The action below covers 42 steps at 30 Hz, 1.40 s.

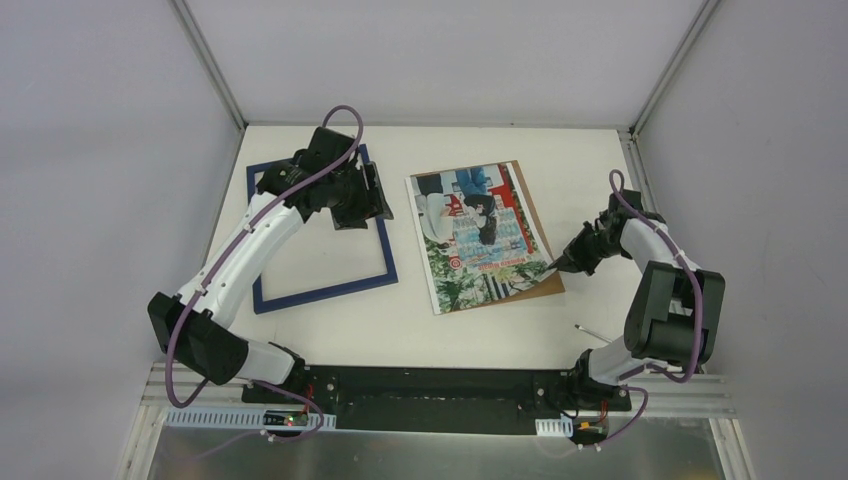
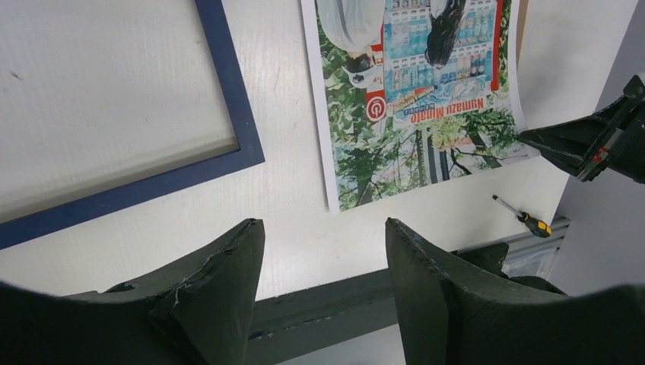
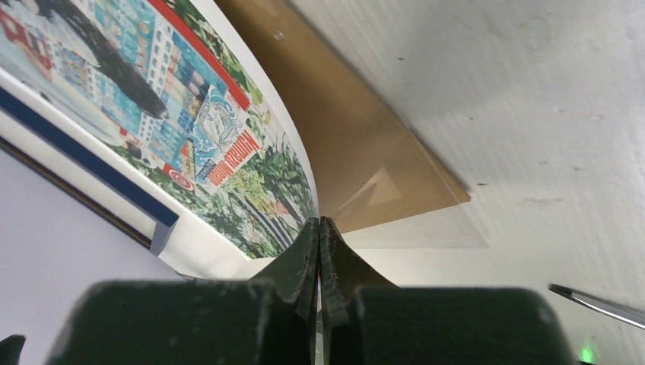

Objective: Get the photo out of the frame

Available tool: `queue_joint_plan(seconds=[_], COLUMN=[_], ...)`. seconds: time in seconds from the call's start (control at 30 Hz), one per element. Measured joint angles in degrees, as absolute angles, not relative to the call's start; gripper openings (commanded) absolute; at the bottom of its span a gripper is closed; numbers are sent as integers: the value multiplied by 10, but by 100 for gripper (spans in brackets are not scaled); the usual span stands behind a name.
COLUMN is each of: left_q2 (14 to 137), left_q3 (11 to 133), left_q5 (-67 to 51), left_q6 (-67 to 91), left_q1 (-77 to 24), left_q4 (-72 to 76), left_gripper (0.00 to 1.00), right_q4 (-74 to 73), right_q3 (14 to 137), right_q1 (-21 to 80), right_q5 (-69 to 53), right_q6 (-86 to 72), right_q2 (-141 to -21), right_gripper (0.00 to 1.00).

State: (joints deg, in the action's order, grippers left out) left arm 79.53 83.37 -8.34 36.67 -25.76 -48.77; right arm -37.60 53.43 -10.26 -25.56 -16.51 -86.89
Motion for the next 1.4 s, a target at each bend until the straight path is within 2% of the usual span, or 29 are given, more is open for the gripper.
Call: queue_joint_plan(seconds=[0.37, 0.4, 0.47, 0.53, 0.63, 0.7, 0.83, 0.97, 1.23, 1.4], left_q2=[798, 799, 800, 801, 802, 802, 803, 803, 789, 721], left_q3=[834, 834, 834, 834, 834, 834, 834, 834, 817, 768], left_q5=[-90, -90, -90, -90, -91, -91, -93, -99, -99, -87], left_q6=[366, 366, 366, 366, 366, 366, 366, 366, 365, 364], left_q1=[-258, -258, -258, -258, -258, -258, -258, -258, -258, -258], left_q4=[-488, -488, -488, -488, -488, -488, -488, -488, -482, -473], left_gripper=[61, 61, 61, 61, 61, 61, 61, 62, 63, 64], right_q4=[-399, -400, -402, -409, -431, -449, -475, -486, -485, -473], right_q3=[562, 564, 567, 571, 585, 601, 624, 635, 636, 628], right_q1=[-103, -103, -103, -101, -90, -73, -33, 16, 123, 149], right_q5=[-206, -204, -201, -192, -147, -102, -32, -13, -60, -89], right_q6=[-150, -149, -149, -147, -146, -147, -150, -160, -206, -241], right_q2=[-905, -907, -909, -909, -909, -908, -886, -851, -772, -661], right_gripper=[2, 9, 31, 48, 69, 75, 80, 83, 90, 99])
